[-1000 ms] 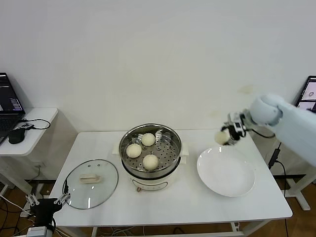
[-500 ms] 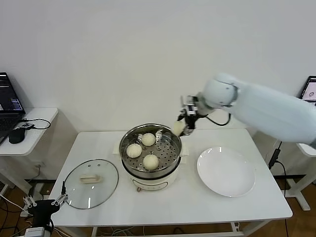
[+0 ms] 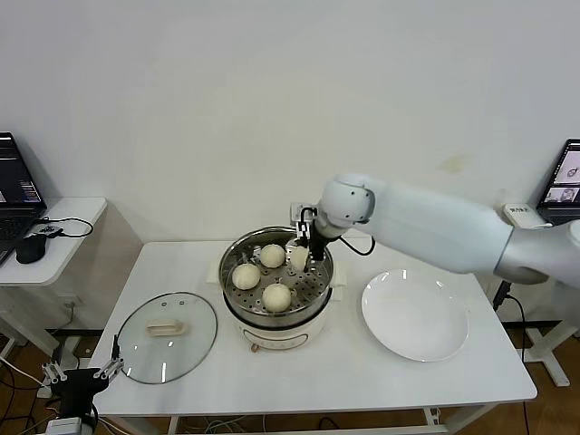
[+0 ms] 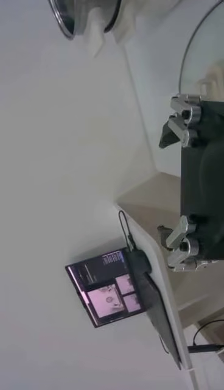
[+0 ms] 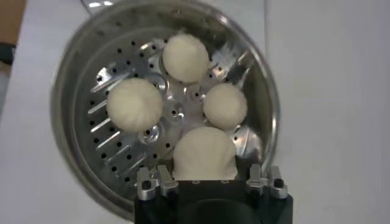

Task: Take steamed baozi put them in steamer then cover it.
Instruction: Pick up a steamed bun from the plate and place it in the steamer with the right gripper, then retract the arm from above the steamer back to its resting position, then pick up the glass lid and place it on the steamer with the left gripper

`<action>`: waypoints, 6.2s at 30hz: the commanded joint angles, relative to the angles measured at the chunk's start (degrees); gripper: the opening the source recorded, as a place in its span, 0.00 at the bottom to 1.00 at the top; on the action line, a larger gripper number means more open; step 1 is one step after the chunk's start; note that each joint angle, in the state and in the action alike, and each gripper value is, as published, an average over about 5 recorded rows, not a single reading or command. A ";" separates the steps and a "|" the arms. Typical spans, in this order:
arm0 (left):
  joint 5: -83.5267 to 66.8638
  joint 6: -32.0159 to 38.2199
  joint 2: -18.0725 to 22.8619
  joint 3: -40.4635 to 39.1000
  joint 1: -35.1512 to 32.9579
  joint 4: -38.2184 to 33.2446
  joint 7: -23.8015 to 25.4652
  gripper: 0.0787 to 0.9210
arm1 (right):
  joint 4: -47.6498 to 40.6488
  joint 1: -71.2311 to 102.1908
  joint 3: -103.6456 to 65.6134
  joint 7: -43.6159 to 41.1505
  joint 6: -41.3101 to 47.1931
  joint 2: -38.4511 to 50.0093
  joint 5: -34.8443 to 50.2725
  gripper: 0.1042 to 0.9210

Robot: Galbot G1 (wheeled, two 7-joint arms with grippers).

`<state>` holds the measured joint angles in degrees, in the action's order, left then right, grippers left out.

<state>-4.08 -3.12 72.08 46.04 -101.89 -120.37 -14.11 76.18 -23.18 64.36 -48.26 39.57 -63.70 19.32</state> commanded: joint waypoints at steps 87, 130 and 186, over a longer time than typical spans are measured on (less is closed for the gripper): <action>75.12 10.86 -9.07 -10.52 20.97 30.07 4.27 0.88 | 29.72 116.00 -118.26 40.60 -54.83 -22.43 -18.62 0.88; 74.41 9.67 -8.39 -14.89 31.36 40.66 4.12 0.62 | 28.09 116.94 -116.48 39.86 -54.68 -23.69 -20.87 0.88; 74.03 -23.40 -8.93 -43.53 47.83 6.55 25.93 0.05 | 29.09 118.79 -105.35 42.64 -56.40 -26.72 -32.05 0.88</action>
<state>60.59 -21.04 57.00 15.53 -66.50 -117.33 5.66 105.68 95.57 -43.27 -6.45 -16.35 -89.79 -8.61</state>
